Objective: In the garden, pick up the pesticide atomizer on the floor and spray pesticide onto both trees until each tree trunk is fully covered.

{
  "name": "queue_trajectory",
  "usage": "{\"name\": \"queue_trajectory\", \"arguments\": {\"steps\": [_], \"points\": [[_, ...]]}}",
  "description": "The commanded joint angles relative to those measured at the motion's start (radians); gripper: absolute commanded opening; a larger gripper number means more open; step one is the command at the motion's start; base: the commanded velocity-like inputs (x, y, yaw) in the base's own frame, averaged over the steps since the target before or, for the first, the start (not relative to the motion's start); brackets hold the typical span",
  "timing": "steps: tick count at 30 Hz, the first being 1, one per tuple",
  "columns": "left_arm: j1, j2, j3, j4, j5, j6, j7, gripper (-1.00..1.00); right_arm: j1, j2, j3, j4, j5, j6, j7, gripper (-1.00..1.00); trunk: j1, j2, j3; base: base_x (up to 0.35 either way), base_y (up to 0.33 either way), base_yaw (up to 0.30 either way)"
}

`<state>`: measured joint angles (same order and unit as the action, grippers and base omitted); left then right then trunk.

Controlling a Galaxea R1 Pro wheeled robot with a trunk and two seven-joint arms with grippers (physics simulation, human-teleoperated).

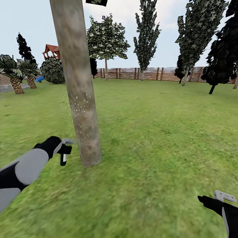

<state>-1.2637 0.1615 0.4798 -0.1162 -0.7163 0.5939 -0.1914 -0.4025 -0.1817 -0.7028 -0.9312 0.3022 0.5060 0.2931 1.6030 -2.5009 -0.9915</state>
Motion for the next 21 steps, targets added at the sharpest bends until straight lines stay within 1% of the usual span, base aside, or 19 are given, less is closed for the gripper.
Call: {"name": "queue_trajectory", "arguments": {"steps": [1,6,7,8,10,11,12,13,15,16,20,21], "points": [[0.005,0.000,0.014,-0.003,-0.011,-0.003,-0.008,-1.00,-0.001,0.001,-0.003,-0.001,0.011,0.003,0.009,1.00,0.000,0.000,-0.001,0.000,0.000,0.000],[0.014,0.004,0.024,-0.002,-0.007,-0.008,-0.008,-1.00,-0.001,0.001,-0.003,-0.001,0.011,0.002,0.009,1.00,0.000,0.000,-0.001,0.000,0.000,0.000],[0.017,0.005,0.025,-0.002,0.019,-0.025,-0.008,-1.00,-0.001,0.001,-0.003,-0.001,0.011,0.002,0.009,1.00,0.000,0.000,-0.001,0.000,0.000,0.000],[0.023,0.005,0.026,-0.002,0.061,-0.046,-0.009,-1.00,0.000,0.001,-0.003,-0.001,0.011,0.002,0.009,1.00,0.000,0.000,-0.001,0.000,0.000,0.000],[0.035,0.005,0.026,-0.002,0.123,-0.067,-0.009,-1.00,-0.001,0.001,-0.003,-0.001,0.011,0.002,0.009,1.00,0.000,0.000,-0.001,0.000,0.000,0.000],[0.047,0.004,0.026,-0.002,0.170,-0.076,-0.009,-1.00,-0.001,0.001,-0.003,-0.001,0.011,0.002,0.009,1.00,0.000,0.000,-0.001,0.000,0.000,0.000],[0.052,0.004,0.026,-0.002,0.188,-0.080,-0.010,-1.00,-0.001,0.001,-0.003,-0.001,0.011,0.002,0.009,1.00,0.000,0.000,-0.001,0.000,0.000,0.000],[0.054,0.003,0.026,-0.001,0.198,-0.082,-0.010,-1.00,-0.001,0.001,-0.003,-0.001,0.011,0.002,0.009,1.00,0.000,0.000,-0.001,0.000,0.000,0.000],[0.058,0.003,0.026,-0.001,0.205,-0.084,-0.010,-1.00,-0.001,0.001,-0.003,-0.001,0.011,0.002,0.009,1.00,0.000,0.000,-0.001,0.000,0.000,0.000],[0.079,0.002,0.026,-0.001,0.208,-0.084,-0.010,-1.00,-0.001,0.001,-0.003,-0.001,0.011,0.002,0.009,1.00,0.000,0.000,-0.001,0.000,0.000,0.000],[0.093,0.001,0.026,0.000,0.207,-0.082,-0.009,-1.00,-0.001,0.002,-0.003,-0.001,0.011,0.002,0.009,1.00,0.000,0.000,-0.001,0.000,0.000,0.000],[0.108,0.001,0.026,0.001,0.207,-0.080,-0.008,-1.00,-0.001,0.002,-0.003,-0.001,0.011,0.002,0.009,1.00,0.000,0.000,-0.001,0.000,0.000,0.000]]}}
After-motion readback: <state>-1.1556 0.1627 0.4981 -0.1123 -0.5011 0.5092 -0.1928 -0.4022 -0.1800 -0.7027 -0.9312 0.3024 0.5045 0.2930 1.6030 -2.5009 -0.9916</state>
